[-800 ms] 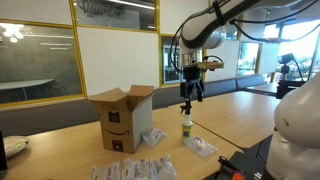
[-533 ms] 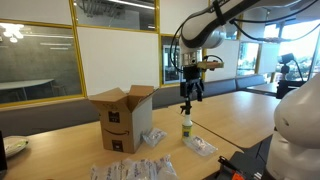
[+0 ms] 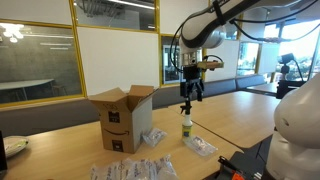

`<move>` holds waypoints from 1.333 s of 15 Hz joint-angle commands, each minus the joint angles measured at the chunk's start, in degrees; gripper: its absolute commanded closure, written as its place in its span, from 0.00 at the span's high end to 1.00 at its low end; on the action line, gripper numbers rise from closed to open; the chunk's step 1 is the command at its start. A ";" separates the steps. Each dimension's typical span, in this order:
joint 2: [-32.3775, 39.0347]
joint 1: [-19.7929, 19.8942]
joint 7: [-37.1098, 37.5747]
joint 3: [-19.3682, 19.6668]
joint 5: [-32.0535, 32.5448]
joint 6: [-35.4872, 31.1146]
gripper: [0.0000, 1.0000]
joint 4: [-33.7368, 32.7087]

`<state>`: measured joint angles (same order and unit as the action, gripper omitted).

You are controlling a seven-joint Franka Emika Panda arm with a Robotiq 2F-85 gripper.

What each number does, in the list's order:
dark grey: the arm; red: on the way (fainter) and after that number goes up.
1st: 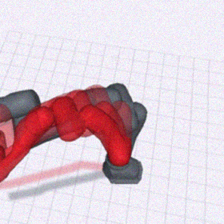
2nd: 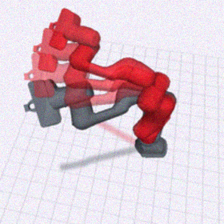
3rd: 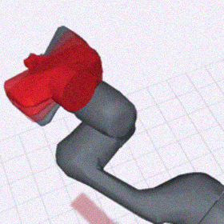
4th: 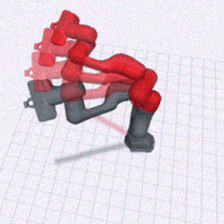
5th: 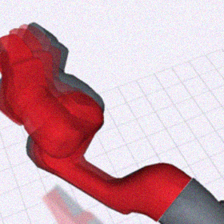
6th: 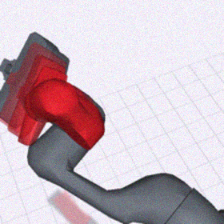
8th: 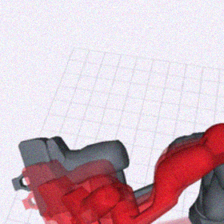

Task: Pick up the plastics and the bottle from the table and put them in the box

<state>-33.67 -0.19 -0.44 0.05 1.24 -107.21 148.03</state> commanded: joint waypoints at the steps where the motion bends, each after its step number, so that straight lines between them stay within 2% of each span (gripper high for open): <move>1: 0.02 0.03 0.00 -0.04 -0.03 0.10 1.00 -0.08; 7: 6.56 -2.53 0.16 -0.87 -3.76 -8.28 1.00 -6.00; 11: 11.77 -7.85 -1.73 -2.88 -11.46 -16.57 1.00 -9.88; 15: 14.83 -14.44 -7.53 -5.48 -19.99 -23.86 1.00 -12.06; 18: 17.69 -17.32 -7.37 -8.29 -23.24 -26.33 1.00 -13.09; 20: 20.11 -17.82 -4.62 -10.61 -22.50 -26.25 1.00 -13.29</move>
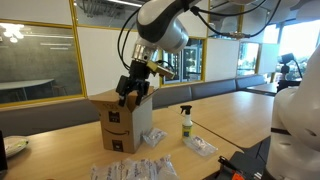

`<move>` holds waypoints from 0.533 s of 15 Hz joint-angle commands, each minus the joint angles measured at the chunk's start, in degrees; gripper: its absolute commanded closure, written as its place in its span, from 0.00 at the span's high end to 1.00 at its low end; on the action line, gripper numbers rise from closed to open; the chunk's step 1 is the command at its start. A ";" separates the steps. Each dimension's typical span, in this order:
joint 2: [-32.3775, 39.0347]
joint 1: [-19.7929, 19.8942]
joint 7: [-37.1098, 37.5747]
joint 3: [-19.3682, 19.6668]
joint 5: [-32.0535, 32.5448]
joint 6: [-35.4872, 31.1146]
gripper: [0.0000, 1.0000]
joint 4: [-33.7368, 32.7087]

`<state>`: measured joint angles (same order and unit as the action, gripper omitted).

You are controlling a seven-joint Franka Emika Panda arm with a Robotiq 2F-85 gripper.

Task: Pick up the plastics and the bottle from the table and put them in the box

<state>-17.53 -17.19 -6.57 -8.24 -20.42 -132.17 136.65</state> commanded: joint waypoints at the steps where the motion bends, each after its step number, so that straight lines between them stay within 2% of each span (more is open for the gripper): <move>1: 5.01 -0.94 2.43 -3.28 -0.38 -1.19 1.00 -1.86; 5: 11.13 -0.56 9.31 -7.24 3.22 0.26 1.00 -2.53; 8: 15.85 -0.40 17.59 -9.40 9.32 0.93 1.00 -2.90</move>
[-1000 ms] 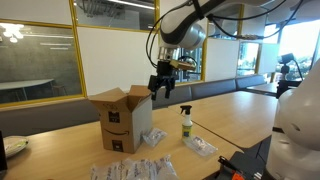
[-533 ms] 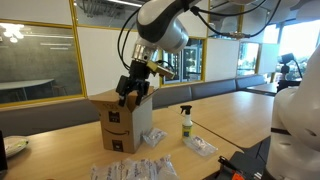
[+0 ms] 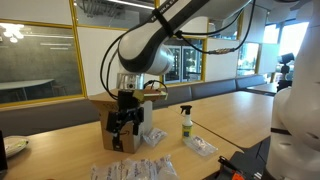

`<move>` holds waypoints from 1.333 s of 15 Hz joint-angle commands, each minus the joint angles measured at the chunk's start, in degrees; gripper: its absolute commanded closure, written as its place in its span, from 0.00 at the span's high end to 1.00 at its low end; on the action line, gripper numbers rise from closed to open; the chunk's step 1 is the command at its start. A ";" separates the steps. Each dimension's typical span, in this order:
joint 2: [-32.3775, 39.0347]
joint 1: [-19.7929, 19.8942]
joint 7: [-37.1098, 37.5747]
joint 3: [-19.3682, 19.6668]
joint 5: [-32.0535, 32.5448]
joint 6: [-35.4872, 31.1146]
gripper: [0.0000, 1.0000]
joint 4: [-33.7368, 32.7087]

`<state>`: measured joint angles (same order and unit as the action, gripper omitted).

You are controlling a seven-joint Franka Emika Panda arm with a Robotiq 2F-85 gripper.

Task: Pick up the plastics and the bottle from the table and put them in the box

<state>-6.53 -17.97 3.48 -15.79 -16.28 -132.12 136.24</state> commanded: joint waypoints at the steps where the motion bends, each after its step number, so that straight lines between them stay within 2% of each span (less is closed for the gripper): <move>1: 5.90 0.28 10.24 -2.20 7.06 1.21 1.00 -2.38; 6: 12.96 -0.31 26.71 -1.45 16.24 2.64 1.00 -2.60; 9: 16.80 -0.86 35.42 -0.05 17.12 3.78 1.00 -3.16; 12: 20.13 -0.38 39.24 1.05 13.37 2.76 1.00 -3.40; 17: 22.55 1.50 39.28 2.56 1.50 -5.45 1.00 -1.82; 20: 23.65 1.48 39.88 4.17 0.04 -10.57 1.00 -0.81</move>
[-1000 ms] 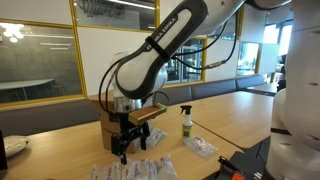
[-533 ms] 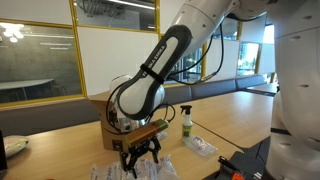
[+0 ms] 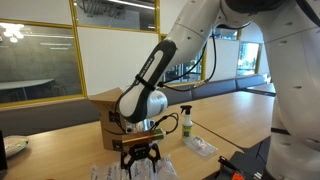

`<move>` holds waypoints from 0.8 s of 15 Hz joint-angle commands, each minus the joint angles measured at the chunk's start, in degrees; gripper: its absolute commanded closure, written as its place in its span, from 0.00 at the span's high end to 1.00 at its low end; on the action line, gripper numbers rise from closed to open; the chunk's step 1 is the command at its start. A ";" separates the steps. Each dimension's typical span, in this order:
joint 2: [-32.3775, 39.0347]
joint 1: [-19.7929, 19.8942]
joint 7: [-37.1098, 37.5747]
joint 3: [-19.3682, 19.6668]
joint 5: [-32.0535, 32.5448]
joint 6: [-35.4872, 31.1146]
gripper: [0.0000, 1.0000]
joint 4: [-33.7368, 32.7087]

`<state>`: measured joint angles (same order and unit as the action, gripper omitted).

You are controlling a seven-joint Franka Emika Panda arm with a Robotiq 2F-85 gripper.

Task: Pick up the plastics and the bottle from the table and put them in the box

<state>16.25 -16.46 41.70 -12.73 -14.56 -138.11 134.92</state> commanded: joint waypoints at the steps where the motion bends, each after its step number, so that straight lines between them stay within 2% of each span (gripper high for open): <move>1: 1.35 -0.14 1.76 1.69 -1.09 -5.95 1.00 0.73; 6: 4.87 -1.00 2.69 4.18 1.24 -11.49 1.00 1.21; 12: 8.64 -1.10 2.40 5.45 0.59 -14.22 1.00 0.64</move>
<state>23.52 -16.52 42.62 -8.34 -14.53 -150.41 136.23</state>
